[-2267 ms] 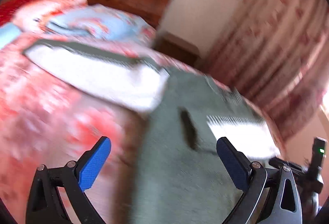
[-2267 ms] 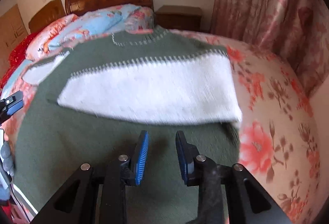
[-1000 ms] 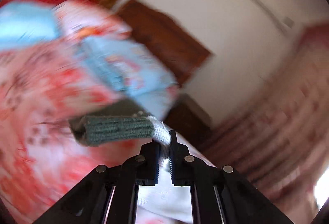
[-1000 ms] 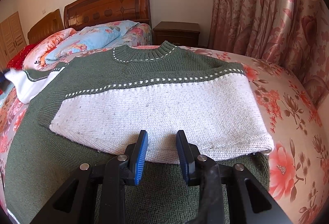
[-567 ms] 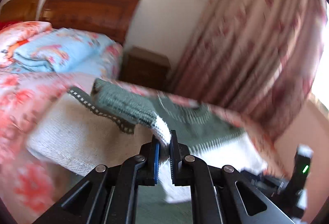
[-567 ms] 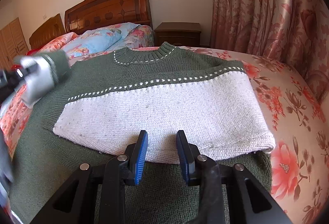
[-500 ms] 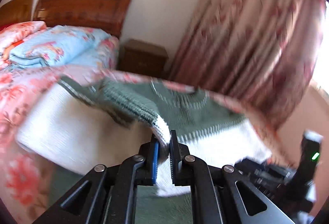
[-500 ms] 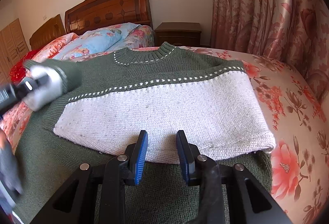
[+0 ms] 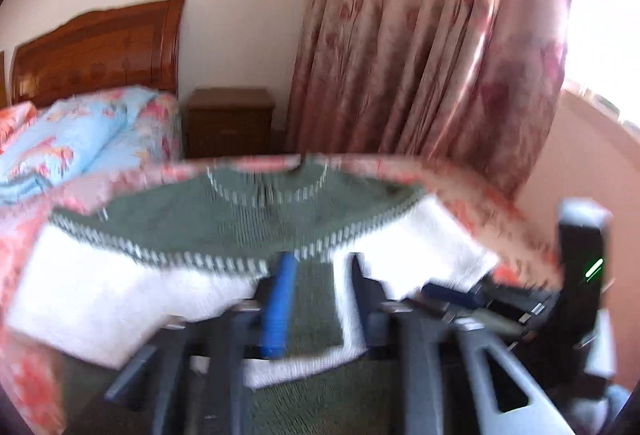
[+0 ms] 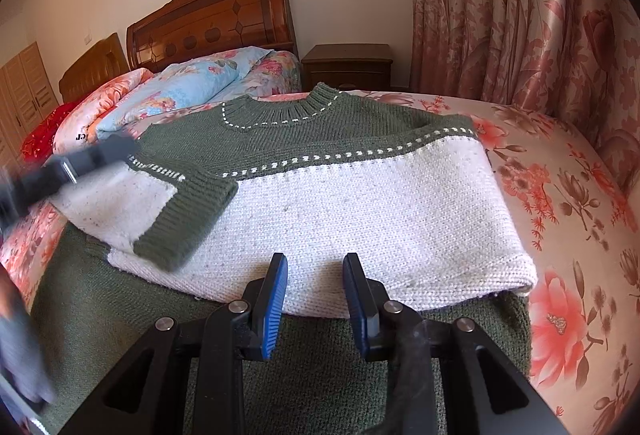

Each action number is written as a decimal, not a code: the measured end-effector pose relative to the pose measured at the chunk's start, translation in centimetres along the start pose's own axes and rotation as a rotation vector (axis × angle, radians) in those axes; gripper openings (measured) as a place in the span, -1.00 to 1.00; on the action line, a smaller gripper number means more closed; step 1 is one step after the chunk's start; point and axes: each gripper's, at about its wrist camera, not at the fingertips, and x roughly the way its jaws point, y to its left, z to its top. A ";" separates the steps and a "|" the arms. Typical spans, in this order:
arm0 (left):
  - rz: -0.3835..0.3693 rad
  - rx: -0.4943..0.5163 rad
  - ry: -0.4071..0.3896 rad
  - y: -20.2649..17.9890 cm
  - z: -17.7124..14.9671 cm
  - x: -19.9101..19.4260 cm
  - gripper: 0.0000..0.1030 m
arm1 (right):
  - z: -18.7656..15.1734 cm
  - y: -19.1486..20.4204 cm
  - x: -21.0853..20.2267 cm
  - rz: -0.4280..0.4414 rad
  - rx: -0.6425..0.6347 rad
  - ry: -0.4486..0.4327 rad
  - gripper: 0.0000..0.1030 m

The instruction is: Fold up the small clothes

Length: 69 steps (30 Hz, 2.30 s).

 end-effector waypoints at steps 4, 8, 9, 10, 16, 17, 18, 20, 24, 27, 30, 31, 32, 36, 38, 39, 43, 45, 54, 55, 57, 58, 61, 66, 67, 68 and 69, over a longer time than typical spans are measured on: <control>0.014 -0.110 -0.009 2.2 -1.5 -0.8 1.00 | 0.0 -0.1 0.0 0.003 0.001 0.000 -0.43; 0.142 -0.205 -0.154 5.4 -2.5 -5.8 1.00 | -0.1 -0.1 -0.1 0.005 0.003 -0.002 -0.43; 0.172 -0.234 -0.168 6.1 -2.9 -6.7 1.00 | 0.0 -0.2 0.0 0.005 0.004 -0.003 -0.43; 0.190 -0.254 -0.170 6.9 -3.3 -7.3 1.00 | 0.0 -0.3 -0.1 0.005 0.006 -0.006 -0.43; 0.286 -0.366 -0.067 10.3 -6.3 -6.9 1.00 | -0.2 -0.7 -1.4 0.028 0.032 -0.060 -0.43; 0.289 -0.381 -0.073 10.6 -6.4 -6.9 1.00 | -0.3 -0.8 -1.7 0.048 0.035 -0.073 -0.43; 0.288 -0.397 -0.073 10.8 -6.4 -6.8 1.00 | -0.3 -0.9 -1.9 0.071 0.036 -0.083 -0.43; 0.280 -0.426 -0.043 11.4 -6.7 -6.3 1.00 | -0.3 -0.9 -2.1 0.119 0.035 -0.079 -0.43; 0.266 -0.458 -0.070 11.7 -7.1 -6.6 1.00 | 0.1 0.5 -1.7 0.227 0.037 -0.001 -0.43; 0.281 -0.492 -0.130 12.3 -7.4 -7.8 1.00 | 1.0 2.1 -1.2 0.302 0.052 0.028 -0.39; 0.297 -0.528 -0.175 12.7 -7.4 -8.7 1.00 | 1.8 4.1 1.7 0.347 0.085 0.163 -0.21; 0.301 -0.537 -0.182 12.9 -7.4 -8.9 1.00 | 1.9 4.5 2.3 0.338 0.086 0.181 -0.21; 0.304 -0.541 -0.187 12.9 -7.4 -8.9 1.00 | 2.1 4.9 2.5 0.326 0.083 0.171 -0.18; 0.310 -0.549 -0.201 13.1 -7.4 -9.0 1.00 | 2.8 6.5 3.6 0.318 0.081 0.199 -0.13; 0.307 -0.558 -0.200 13.1 -7.5 -9.0 1.00 | 2.9 7.2 3.8 0.301 0.050 0.195 -0.19; 0.306 -0.563 -0.201 13.2 -7.5 -8.9 1.00 | 2.9 7.0 3.8 0.301 0.046 0.191 -0.46; 0.305 -0.587 -0.201 13.5 -7.7 -8.8 1.00 | 2.7 6.0 2.2 0.357 0.064 0.117 -0.78; 0.304 -0.591 -0.199 13.6 -7.7 -8.8 1.00 | 3.1 5.5 0.3 0.367 0.055 0.035 -0.79; 0.296 -0.609 -0.190 14.0 -7.7 -8.5 1.00 | 4.3 -2.8 -4.8 0.238 0.194 -0.148 -0.79; 0.295 -0.611 -0.188 14.0 -7.8 -8.5 1.00 | 3.9 -3.9 -4.6 0.229 0.217 -0.139 -0.79; 0.294 -0.616 -0.183 14.2 -7.8 -8.4 1.00 | 3.2 -5.2 -4.0 0.215 0.246 -0.116 -0.79; 0.293 -0.618 -0.180 14.2 -7.8 -8.3 1.00 | 2.6 -5.7 -3.4 0.202 0.252 -0.097 -0.79; 0.293 -0.625 -0.177 14.3 -7.8 -8.3 1.00 | 1.4 -6.5 -2.1 0.168 0.269 -0.059 -0.79; 0.292 -0.634 -0.172 14.5 -7.9 -8.2 1.00 | 0.7 -6.9 -1.3 0.095 0.290 -0.017 -0.73; 0.292 -0.637 -0.172 14.6 -7.9 -8.2 1.00 | 0.7 -6.9 -1.4 0.080 0.290 -0.013 -0.71; 0.292 -0.639 -0.173 14.6 -8.0 -8.2 1.00 | 0.7 -7.0 -1.7 0.061 0.289 -0.014 -0.66; 0.292 -0.641 -0.173 14.6 -8.0 -8.2 1.00 | 0.8 -7.0 -2.3 0.027 0.288 -0.026 -0.65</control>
